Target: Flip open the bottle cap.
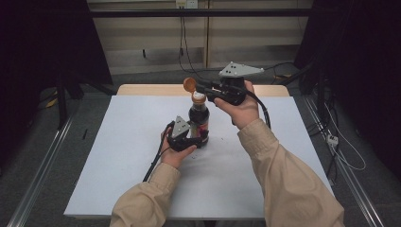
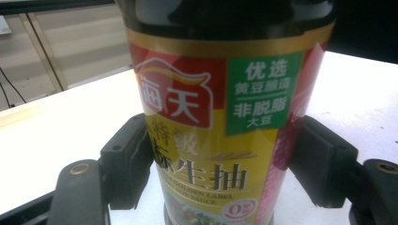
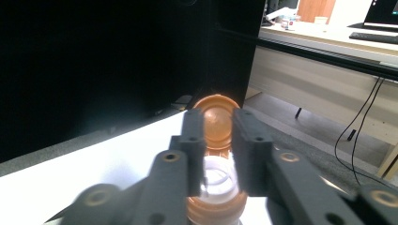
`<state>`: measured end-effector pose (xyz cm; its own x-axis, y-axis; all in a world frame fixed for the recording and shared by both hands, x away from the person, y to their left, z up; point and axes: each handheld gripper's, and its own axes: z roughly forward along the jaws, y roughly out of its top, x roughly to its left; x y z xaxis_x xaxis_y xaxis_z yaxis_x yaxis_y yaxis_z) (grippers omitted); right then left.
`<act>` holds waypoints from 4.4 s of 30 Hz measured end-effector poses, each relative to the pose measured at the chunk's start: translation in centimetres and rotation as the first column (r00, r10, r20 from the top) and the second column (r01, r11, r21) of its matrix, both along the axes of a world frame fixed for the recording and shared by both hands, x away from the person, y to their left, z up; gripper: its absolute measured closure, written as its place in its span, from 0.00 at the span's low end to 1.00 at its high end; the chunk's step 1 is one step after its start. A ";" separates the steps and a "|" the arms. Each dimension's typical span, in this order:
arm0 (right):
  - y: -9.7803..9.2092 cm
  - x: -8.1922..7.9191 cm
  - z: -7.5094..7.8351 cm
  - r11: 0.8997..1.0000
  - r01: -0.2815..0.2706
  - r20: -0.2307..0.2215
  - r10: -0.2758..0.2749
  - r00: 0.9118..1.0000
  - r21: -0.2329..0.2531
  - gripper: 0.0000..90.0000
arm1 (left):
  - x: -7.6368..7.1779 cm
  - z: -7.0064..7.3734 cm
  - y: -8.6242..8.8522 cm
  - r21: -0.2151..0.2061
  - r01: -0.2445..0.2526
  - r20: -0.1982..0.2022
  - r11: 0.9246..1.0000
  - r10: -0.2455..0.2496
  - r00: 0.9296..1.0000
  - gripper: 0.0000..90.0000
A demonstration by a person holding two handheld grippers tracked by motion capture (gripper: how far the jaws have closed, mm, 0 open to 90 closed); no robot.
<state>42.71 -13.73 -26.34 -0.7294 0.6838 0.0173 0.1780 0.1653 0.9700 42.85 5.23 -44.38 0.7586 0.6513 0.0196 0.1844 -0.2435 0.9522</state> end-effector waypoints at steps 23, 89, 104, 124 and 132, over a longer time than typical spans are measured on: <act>-1.5 -1.0 -0.9 0.998 0.061 -0.020 -0.060 0.998 0.019 0.22 | -0.3 1.2 0.9 -0.054 0.001 -0.019 0.999 -0.003 1.000 0.07; -8.1 -6.4 -8.0 0.996 0.087 -0.072 -0.084 0.994 0.030 0.18 | -2.9 3.4 6.9 -0.048 0.062 -0.037 0.997 -0.064 0.997 0.06; -10.2 -8.2 -10.2 0.993 0.119 -0.070 -0.117 0.991 0.023 0.18 | -3.6 3.5 9.0 -0.061 0.050 -0.027 0.997 -0.052 0.998 0.06; -11.9 -9.7 -12.5 0.990 0.142 -0.093 -0.141 0.986 0.008 0.19 | -4.5 3.3 11.8 -0.072 0.059 -0.032 0.996 -0.062 0.998 0.05; -12.5 -10.3 -13.2 0.988 0.154 -0.097 -0.153 0.983 0.002 0.19 | -4.8 3.1 12.8 -0.075 0.046 -0.036 0.996 -0.048 0.998 0.05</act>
